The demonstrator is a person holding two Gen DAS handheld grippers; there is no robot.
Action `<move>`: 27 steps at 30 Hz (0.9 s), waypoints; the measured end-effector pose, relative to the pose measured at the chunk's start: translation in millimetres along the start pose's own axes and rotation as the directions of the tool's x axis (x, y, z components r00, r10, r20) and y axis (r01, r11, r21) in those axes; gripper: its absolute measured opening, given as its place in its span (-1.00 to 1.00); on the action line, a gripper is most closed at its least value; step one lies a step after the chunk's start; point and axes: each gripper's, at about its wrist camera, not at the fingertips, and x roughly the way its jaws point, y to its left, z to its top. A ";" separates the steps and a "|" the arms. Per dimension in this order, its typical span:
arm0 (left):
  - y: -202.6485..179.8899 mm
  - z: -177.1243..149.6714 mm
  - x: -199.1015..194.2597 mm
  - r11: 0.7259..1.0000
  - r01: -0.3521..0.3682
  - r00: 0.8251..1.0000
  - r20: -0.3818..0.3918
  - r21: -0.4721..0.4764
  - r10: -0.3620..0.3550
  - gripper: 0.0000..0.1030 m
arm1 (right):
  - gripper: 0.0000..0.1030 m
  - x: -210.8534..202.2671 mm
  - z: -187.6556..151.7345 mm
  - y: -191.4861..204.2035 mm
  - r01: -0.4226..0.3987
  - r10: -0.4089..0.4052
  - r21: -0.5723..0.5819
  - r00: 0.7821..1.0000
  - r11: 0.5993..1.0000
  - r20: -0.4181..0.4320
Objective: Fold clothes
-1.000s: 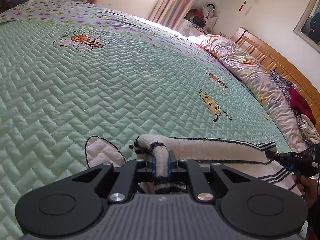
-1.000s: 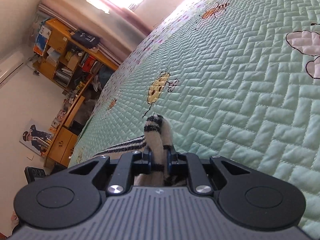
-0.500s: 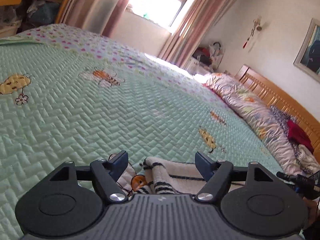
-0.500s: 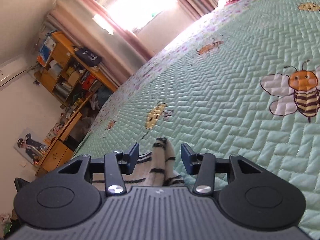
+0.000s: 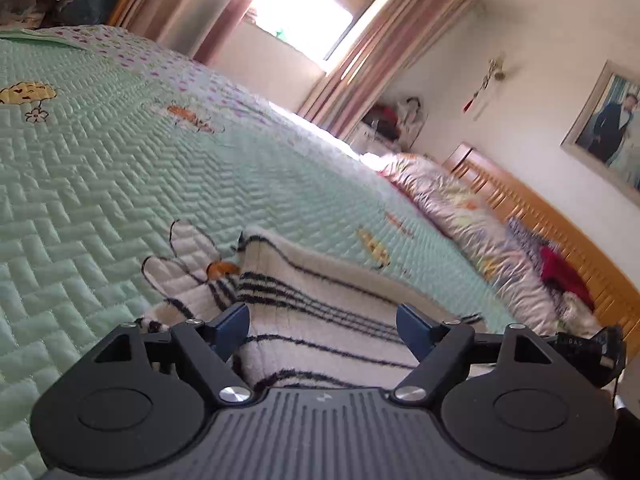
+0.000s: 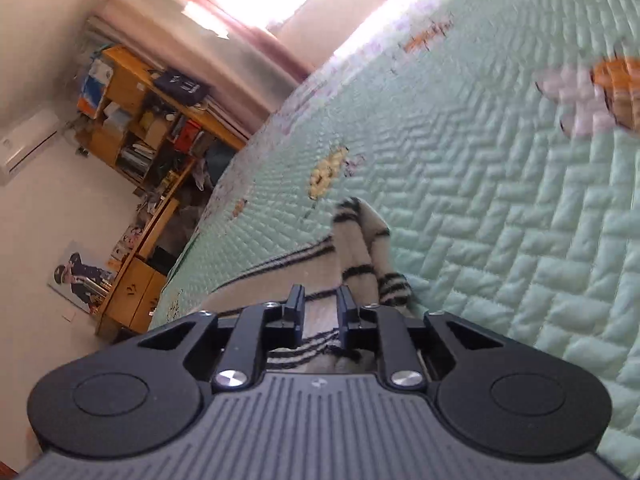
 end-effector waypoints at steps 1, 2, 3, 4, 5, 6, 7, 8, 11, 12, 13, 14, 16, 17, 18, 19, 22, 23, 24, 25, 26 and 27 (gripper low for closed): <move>-2.0 -0.4 -3.4 1.000 0.007 1.000 0.017 -0.002 -0.007 0.69 | -0.25 -2.7 2.3 7.7 -0.028 0.028 -0.019 1.000 0.999 0.013; -3.2 -3.5 -2.6 1.000 -0.009 1.000 0.004 0.002 0.009 0.72 | -0.12 -0.5 4.7 11.3 -0.061 0.061 -0.007 0.998 0.998 0.013; -4.3 -6.8 -1.4 1.000 -0.027 1.000 -0.011 0.006 0.027 0.73 | 0.14 5.0 6.4 11.4 -0.072 0.072 0.014 0.997 0.997 0.000; -3.6 -14.4 0.7 0.999 -0.049 0.998 -0.041 0.007 0.049 0.70 | 0.20 12.9 6.1 8.4 -0.041 0.042 0.025 0.999 0.999 -0.033; -1.5 -21.2 -2.5 0.998 -0.063 0.997 -0.042 -0.004 0.063 0.64 | 0.20 19.1 3.3 1.1 0.018 -0.016 0.020 0.998 1.000 -0.068; 0.6 -27.9 -6.1 0.997 -0.077 0.996 -0.042 -0.016 0.076 0.60 | -0.06 23.7 -0.2 -8.5 0.081 -0.080 0.008 0.992 0.997 -0.096; -0.8 -31.0 -14.7 0.998 -0.068 0.997 -0.020 -0.018 0.068 0.61 | -0.69 20.8 -3.7 -16.9 0.122 -0.119 0.017 0.988 0.992 -0.097; -2.6 -33.7 -23.6 0.998 -0.058 0.998 0.004 -0.018 0.058 0.63 | -0.78 9.9 -7.1 -19.4 0.127 -0.124 0.041 0.990 0.991 -0.069; -12.9 -39.4 -54.2 0.998 -0.069 0.996 0.058 0.006 0.068 0.80 | -0.23 -29.1 -19.7 3.5 0.122 -0.122 -0.001 0.992 0.993 0.033; -16.1 -41.5 -61.9 0.998 -0.068 0.995 0.070 0.007 0.067 0.81 | -0.03 -37.7 -26.3 18.1 0.120 -0.117 -0.051 0.992 0.991 0.055; -21.4 -44.0 -67.0 0.997 -0.072 0.994 0.078 0.002 0.071 0.85 | 0.02 -43.1 -34.0 33.5 0.111 -0.104 -0.105 0.992 0.988 0.069; -26.8 -46.7 -71.9 0.997 -0.076 0.993 0.085 -0.004 0.076 0.89 | 0.05 -48.4 -41.8 49.0 0.102 -0.091 -0.158 0.993 0.982 0.081; -49.2 -47.6 -71.7 0.990 -0.141 0.988 0.069 0.033 0.138 0.94 | 0.27 -54.2 -55.6 81.5 0.113 -0.090 -0.271 0.991 0.956 0.098; -65.2 -46.5 -69.5 0.979 -0.177 0.983 0.063 0.096 0.172 0.95 | 0.30 -51.0 -60.8 97.9 0.164 -0.134 -0.326 0.985 0.931 0.112; -82.8 -46.3 -67.9 0.960 -0.218 0.975 0.078 0.175 0.207 0.98 | 0.31 -47.9 -66.5 113.0 0.224 -0.185 -0.372 0.973 0.901 0.137; -100.5 -46.1 -66.4 0.933 -0.258 0.966 0.097 0.252 0.241 0.98 | 0.32 -45.6 -71.9 124.1 0.249 -0.203 -0.407 0.967 0.879 0.154; -136.4 -53.0 -60.7 0.898 -0.244 0.969 0.119 0.367 0.215 0.98 | 0.35 -39.9 -88.7 146.0 0.238 -0.179 -0.494 0.970 0.836 0.164; -141.5 -55.2 -56.3 0.899 -0.201 0.980 0.092 0.389 0.179 0.99 | 0.37 -36.9 -95.9 149.7 0.218 -0.166 -0.530 0.975 0.820 0.145; -143.8 -59.3 -47.5 0.885 -0.171 0.985 0.053 0.433 0.165 0.99 | 0.38 -34.5 -103.2 151.2 0.210 -0.165 -0.566 0.978 0.797 0.130; -145.8 -63.4 -38.4 0.867 -0.142 0.988 0.012 0.477 0.155 0.99 | 0.38 -33.6 -110.3 148.0 0.221 -0.177 -0.597 0.975 0.771 0.131; -140.6 -69.4 -23.6 0.843 -0.177 0.974 -0.031 0.508 0.223 0.99 | 0.38 -31.8 -114.7 137.9 0.249 -0.212 -0.600 0.968 0.760 0.132; -127.1 -75.2 -8.2 0.832 -0.226 0.948 -0.083 0.507 0.308 0.98 | 0.38 -28.8 -117.1 124.3 0.283 -0.261 -0.587 0.957 0.758 0.124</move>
